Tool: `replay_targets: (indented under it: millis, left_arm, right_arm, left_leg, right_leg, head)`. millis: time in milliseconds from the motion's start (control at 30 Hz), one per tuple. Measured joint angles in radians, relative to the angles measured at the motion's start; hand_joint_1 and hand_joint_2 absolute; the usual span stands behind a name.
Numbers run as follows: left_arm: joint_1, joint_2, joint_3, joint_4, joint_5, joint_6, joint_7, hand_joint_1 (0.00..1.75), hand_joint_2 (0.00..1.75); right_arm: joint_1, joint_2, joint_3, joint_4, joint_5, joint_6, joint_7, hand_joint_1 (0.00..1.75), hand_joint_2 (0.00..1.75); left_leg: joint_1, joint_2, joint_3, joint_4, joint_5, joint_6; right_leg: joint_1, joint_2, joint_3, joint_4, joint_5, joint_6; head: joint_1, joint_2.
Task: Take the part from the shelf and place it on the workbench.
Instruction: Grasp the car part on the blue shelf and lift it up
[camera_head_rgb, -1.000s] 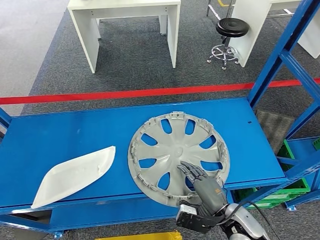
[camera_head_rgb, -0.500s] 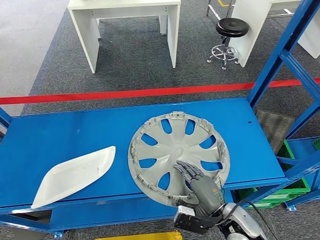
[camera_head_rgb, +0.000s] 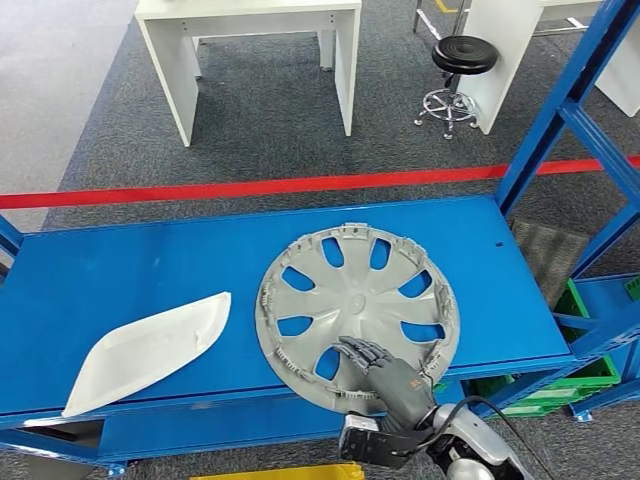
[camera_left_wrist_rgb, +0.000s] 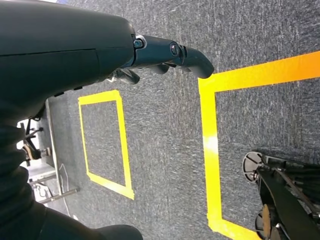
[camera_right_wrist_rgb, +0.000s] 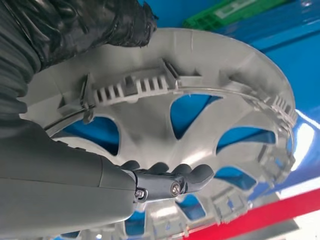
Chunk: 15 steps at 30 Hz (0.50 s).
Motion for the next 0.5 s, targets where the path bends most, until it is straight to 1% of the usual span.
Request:
replay_targets:
  millis: [300, 500]
  left_arm:
    - [-0.001, 0.001, -0.012, -0.001, 0.000, -0.003, 0.003, 0.00, 1.75]
    - [-0.001, 0.001, -0.012, -0.002, 0.001, -0.003, 0.008, 0.00, 1.75]
  right_arm:
    - [-0.048, -0.013, 0.038, 0.046, -0.024, 0.033, -0.003, 0.00, 1.75]
    - [-0.077, -0.025, 0.060, 0.070, -0.021, 0.047, 0.030, 0.00, 1.75]
  left_leg:
    - [0.000, 0.002, 0.001, 0.000, 0.000, 0.000]
    - [0.000, 0.003, 0.002, 0.000, 0.001, 0.000]
  right_leg:
    - [0.000, 0.002, 0.000, 0.000, 0.001, 0.000]
    - [0.000, 0.003, 0.000, 0.000, 0.002, 0.000]
  head:
    - [0.000, 0.000]
    - [0.000, 0.000]
